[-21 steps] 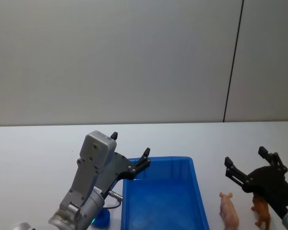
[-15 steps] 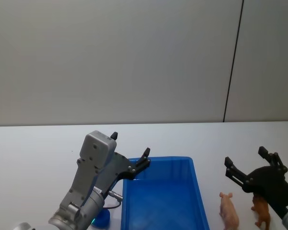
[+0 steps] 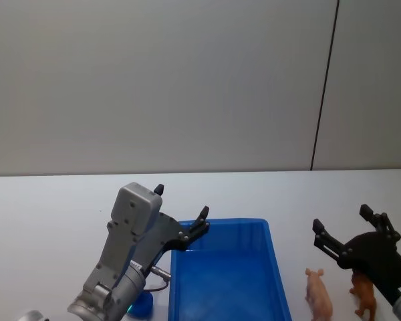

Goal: Pick up the two dolls from the table and place them into the box.

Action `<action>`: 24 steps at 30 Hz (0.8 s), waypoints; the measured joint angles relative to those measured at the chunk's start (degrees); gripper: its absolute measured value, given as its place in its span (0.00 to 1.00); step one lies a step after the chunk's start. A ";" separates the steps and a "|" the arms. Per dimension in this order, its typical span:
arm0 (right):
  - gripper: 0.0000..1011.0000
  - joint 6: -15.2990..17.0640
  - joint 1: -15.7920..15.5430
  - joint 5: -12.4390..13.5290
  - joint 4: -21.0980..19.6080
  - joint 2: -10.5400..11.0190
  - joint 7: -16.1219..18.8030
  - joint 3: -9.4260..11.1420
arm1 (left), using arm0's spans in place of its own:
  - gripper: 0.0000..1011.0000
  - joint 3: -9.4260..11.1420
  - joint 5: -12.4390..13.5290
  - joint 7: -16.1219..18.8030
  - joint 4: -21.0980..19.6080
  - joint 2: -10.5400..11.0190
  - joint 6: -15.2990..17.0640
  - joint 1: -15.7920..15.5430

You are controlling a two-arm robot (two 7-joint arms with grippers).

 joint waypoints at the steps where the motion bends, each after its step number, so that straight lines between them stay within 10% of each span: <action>1: 0.99 0.00 0.00 0.00 0.00 0.00 0.00 0.00 | 0.99 0.00 0.00 0.00 0.00 0.00 0.00 0.00; 24: 0.99 0.12 -0.05 0.39 0.03 0.29 0.29 0.31 | 0.99 0.00 0.00 0.00 0.00 0.00 0.00 0.00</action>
